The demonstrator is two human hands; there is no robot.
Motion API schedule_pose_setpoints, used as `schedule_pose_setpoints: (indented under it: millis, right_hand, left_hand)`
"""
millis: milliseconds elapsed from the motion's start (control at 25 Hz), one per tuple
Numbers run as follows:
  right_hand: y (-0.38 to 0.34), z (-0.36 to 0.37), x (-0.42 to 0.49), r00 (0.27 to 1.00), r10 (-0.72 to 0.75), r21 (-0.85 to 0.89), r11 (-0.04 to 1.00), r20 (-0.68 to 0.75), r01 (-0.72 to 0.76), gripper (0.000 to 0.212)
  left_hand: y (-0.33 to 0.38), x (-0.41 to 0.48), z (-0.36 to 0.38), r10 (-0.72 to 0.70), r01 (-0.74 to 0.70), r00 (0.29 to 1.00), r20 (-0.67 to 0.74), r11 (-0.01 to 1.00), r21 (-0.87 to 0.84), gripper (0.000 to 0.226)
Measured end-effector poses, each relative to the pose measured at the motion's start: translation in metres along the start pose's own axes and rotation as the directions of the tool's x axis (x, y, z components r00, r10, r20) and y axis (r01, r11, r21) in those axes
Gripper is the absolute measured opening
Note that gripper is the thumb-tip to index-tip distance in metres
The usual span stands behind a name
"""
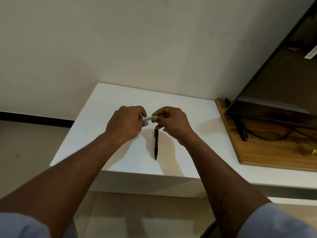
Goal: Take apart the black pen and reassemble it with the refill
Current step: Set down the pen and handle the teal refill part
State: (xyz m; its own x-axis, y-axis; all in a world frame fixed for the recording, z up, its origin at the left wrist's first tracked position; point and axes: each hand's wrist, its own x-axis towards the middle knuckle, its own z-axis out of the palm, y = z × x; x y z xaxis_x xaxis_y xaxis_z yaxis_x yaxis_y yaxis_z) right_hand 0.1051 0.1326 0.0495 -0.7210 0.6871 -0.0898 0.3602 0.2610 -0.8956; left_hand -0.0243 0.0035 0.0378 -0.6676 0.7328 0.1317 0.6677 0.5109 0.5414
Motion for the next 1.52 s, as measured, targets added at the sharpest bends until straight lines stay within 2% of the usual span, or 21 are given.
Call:
schedule_pose_setpoints:
  millis: [160, 360, 480, 640, 920, 1040, 1520]
  right_hand:
    - [0.0006, -0.0076, 0.0013, 0.998, 0.058, 0.074, 0.995, 0.016, -0.059, 0.006]
    - [0.0019, -0.0078, 0.0034, 0.985, 0.148, 0.193, 0.968, 0.083, -0.162, 0.01]
    - [0.0014, -0.0088, 0.0044, 0.965, 0.224, 0.325, 0.91, 0.139, -0.258, 0.016]
    - [0.0015, -0.0072, 0.0043, 0.936, 0.308, 0.399, 0.847, 0.172, -0.352, 0.024]
    - [0.0017, -0.0084, 0.0025, 0.92, 0.344, 0.488, 0.78, 0.188, -0.392, 0.03]
    - [0.0028, -0.0082, 0.0021, 0.911, 0.358, 0.508, 0.757, 0.205, -0.412, 0.032]
    - [0.0028, -0.0079, 0.0025, 0.902, 0.375, 0.49, 0.758, 0.212, -0.431, 0.03]
  left_hand:
    - [-0.0037, 0.003, 0.0, -0.02, 0.02, 0.998, -0.054, 1.0, -0.007, 0.001]
    - [0.0007, 0.0029, 0.0009, 0.033, -0.034, 0.991, -0.127, 0.999, -0.012, 0.014]
    - [0.0005, 0.0036, -0.0001, 0.053, -0.051, 0.99, -0.129, 0.999, 0.015, 0.014]
    - [0.0017, 0.0034, -0.0013, 0.081, -0.082, 0.987, -0.14, 0.997, -0.004, 0.016]
    - [0.0011, 0.003, 0.0014, 0.139, -0.143, 0.98, -0.145, 0.99, -0.015, 0.024]
    - [0.0007, 0.0026, 0.0017, 0.179, -0.179, 0.975, -0.129, 0.984, 0.006, 0.02]
    - [0.0029, 0.0011, 0.0003, 0.22, -0.216, 0.967, -0.131, 0.976, 0.043, 0.027]
